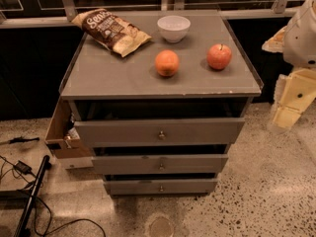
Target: Open middle drawer
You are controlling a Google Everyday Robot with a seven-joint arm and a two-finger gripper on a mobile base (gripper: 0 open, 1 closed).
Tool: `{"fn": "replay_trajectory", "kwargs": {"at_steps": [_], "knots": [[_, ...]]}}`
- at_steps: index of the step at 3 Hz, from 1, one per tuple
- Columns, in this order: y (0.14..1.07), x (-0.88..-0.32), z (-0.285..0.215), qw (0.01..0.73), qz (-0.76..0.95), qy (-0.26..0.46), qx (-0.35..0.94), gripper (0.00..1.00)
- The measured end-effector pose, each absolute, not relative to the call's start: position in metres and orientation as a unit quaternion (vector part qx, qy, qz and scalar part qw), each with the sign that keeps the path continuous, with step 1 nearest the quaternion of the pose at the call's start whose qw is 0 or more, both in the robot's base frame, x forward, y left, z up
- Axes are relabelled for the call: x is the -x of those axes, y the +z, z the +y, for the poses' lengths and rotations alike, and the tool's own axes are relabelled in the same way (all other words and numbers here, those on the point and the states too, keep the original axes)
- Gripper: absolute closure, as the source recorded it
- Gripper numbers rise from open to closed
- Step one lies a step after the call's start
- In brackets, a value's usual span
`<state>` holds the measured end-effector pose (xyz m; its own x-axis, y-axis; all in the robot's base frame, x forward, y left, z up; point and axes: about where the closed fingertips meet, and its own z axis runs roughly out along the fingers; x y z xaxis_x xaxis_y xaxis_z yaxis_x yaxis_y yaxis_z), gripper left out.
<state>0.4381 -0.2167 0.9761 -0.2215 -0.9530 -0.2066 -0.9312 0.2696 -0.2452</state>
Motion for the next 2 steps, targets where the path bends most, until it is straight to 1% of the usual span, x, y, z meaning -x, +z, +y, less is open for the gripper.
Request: {"fn": "replay_trajectory", "kwargs": {"at_steps": [1,2], "knots": [[0.9761,-0.4381,-0.2167,0.159,0.781,-0.034,0.603,0.00],[0.9764,-0.4386,-0.2159,0.165,0.781,-0.037,0.601,0.19]]}}
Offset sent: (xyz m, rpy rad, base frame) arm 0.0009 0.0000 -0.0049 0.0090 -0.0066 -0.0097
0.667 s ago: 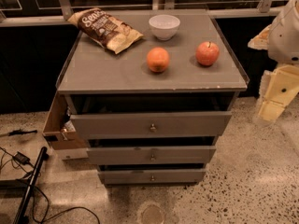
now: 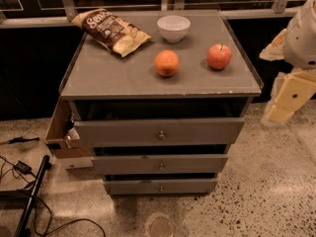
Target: Open middle drawer
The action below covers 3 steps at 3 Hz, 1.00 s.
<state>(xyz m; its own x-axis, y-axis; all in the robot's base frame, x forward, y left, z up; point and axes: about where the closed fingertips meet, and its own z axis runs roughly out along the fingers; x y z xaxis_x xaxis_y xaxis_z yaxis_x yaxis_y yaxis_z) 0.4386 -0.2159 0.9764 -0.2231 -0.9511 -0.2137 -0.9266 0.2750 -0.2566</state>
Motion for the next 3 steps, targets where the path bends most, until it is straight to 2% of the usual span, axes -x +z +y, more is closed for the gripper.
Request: {"fn": "replay_trajectory", "kwargs": {"at_steps": [2,3], "knots": [[0.914,-0.447,-0.213,0.205,0.790,-0.005,0.578,0.65],[0.853,-0.455,-0.206,0.227,0.793,0.037,0.565,0.89]]}}
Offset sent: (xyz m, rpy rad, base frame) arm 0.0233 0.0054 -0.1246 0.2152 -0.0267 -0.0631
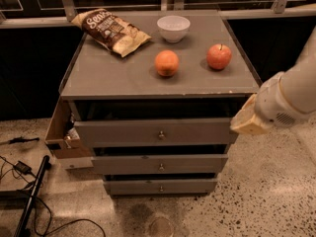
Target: Open middle drawer
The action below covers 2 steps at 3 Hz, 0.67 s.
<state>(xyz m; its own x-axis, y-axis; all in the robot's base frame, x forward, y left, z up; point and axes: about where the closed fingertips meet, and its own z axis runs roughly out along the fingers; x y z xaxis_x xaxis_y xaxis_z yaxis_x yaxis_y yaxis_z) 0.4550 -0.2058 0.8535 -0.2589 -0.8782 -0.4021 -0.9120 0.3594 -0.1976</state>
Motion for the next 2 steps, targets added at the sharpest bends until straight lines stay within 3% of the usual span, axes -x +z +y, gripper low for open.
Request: {"fn": "replay_trajectory", "kwargs": {"at_steps": [1,2], "knots": [[0.7652,-0.4584,-0.1940,0.230,0.801,0.107,0.542,1.00],[0.7654,-0.4583,-0.1939,0.230,0.801,0.107,0.543,1.00]]}}
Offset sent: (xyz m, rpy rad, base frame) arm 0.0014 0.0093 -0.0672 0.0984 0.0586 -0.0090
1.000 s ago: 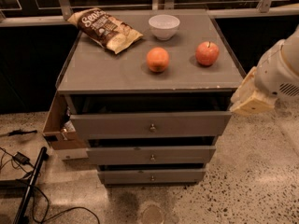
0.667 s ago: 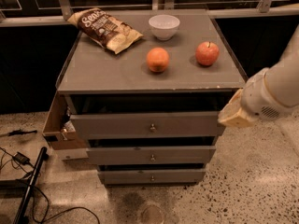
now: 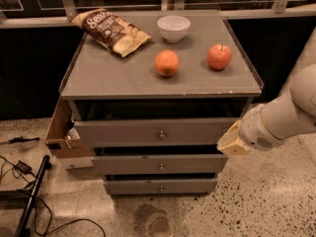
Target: Open middle drawer
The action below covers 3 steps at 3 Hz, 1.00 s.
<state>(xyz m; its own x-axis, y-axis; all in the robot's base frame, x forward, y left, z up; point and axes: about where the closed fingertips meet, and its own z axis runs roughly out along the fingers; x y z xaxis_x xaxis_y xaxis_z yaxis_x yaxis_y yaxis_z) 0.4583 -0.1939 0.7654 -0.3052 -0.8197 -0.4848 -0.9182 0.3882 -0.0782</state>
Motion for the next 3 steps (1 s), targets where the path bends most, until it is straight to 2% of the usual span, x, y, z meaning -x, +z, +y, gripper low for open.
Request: {"fn": "replay_trajectory", "kwargs": {"at_steps": [1,3], "knots": [[0.721,-0.454,-0.195,0.241,0.788,0.086,0.559,1.00],[0.605,-0.468,-0.178,0.262,0.764,0.118,0.577,1.00]]}}
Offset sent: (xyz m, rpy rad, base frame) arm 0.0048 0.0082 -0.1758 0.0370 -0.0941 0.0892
